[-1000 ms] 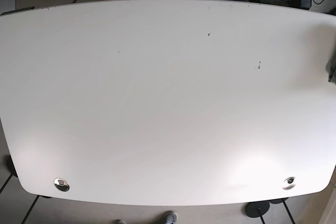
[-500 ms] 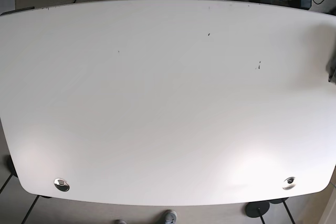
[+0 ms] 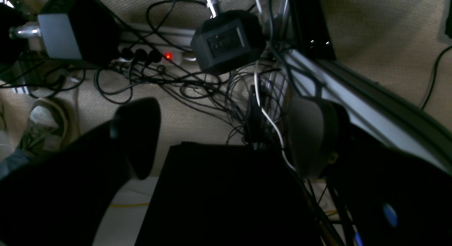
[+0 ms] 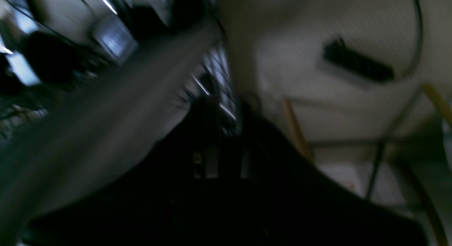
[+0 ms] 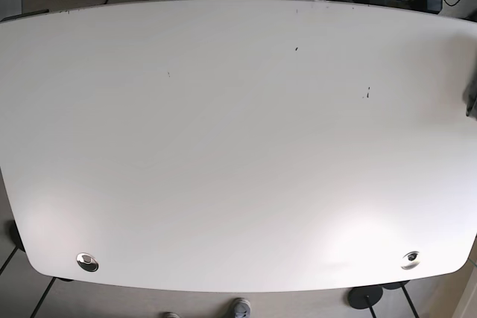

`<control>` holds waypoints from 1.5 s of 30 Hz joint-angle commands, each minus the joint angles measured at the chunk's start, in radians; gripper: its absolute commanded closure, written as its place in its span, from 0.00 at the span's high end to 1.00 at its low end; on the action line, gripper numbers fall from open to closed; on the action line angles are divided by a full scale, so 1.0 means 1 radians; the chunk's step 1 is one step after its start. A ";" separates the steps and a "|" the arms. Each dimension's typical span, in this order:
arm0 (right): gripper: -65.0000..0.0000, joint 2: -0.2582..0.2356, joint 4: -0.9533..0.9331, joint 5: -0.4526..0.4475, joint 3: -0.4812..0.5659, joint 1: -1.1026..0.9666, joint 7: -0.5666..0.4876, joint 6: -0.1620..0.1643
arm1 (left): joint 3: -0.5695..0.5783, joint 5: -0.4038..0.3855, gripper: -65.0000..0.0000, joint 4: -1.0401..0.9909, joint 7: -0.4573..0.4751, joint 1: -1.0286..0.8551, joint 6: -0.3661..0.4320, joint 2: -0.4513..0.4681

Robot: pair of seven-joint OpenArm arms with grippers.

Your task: Fold the T-shirt properly

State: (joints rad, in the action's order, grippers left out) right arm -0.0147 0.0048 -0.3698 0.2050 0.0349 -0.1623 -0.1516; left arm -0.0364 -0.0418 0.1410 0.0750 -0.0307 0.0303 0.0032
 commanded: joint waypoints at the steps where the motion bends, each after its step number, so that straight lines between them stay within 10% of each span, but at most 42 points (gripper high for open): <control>1: 0.12 -0.008 -0.005 -0.002 0.003 -0.019 -0.001 0.002 | 0.000 0.003 0.80 0.001 0.003 0.002 0.003 -0.002; 45: 0.12 0.003 -0.005 -0.011 -0.002 -0.020 -0.001 0.001 | 0.000 0.003 0.80 0.001 0.003 -0.002 0.003 -0.001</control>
State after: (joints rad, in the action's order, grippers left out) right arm -0.0135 -0.0006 -0.3737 0.2039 0.0036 -0.1535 -0.1455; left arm -0.0364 -0.0414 0.1402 0.0750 -0.0330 0.0299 0.0029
